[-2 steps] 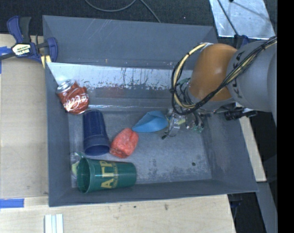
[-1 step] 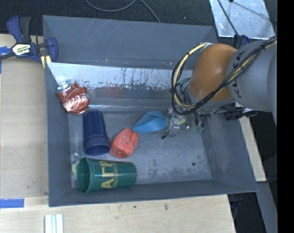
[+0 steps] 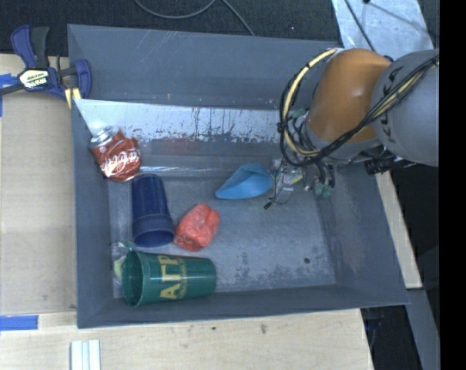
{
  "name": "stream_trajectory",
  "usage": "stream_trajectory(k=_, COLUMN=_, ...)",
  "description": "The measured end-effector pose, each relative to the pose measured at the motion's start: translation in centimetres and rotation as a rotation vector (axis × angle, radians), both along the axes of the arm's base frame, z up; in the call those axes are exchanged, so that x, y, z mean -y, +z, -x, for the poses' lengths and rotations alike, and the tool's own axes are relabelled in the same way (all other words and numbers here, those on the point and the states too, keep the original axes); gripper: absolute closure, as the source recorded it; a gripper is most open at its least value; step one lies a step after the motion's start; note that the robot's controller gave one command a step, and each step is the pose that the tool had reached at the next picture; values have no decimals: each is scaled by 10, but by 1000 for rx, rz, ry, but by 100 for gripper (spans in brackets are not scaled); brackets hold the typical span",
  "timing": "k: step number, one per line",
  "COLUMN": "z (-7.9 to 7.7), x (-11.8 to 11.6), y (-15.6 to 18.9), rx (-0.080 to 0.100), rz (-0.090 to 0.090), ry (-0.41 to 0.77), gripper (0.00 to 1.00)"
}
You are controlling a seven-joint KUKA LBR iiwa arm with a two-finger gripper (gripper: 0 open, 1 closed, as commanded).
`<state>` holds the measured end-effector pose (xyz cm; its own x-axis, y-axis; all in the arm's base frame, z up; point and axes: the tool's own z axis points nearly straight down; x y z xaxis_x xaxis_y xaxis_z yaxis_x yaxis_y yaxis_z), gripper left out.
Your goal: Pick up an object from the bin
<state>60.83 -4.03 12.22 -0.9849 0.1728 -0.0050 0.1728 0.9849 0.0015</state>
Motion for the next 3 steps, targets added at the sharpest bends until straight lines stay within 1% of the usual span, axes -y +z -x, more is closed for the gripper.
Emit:
stream_trajectory(k=1, z=2, x=0, y=33, rx=7, rz=2, ry=49, gripper=100)
stream_trajectory(k=2, z=0, x=-3, y=37, rx=9, rz=1, ry=45, gripper=100)
stream_trajectory(k=3, z=-9, x=-7, y=3, rx=11, rz=3, ry=121, gripper=100)
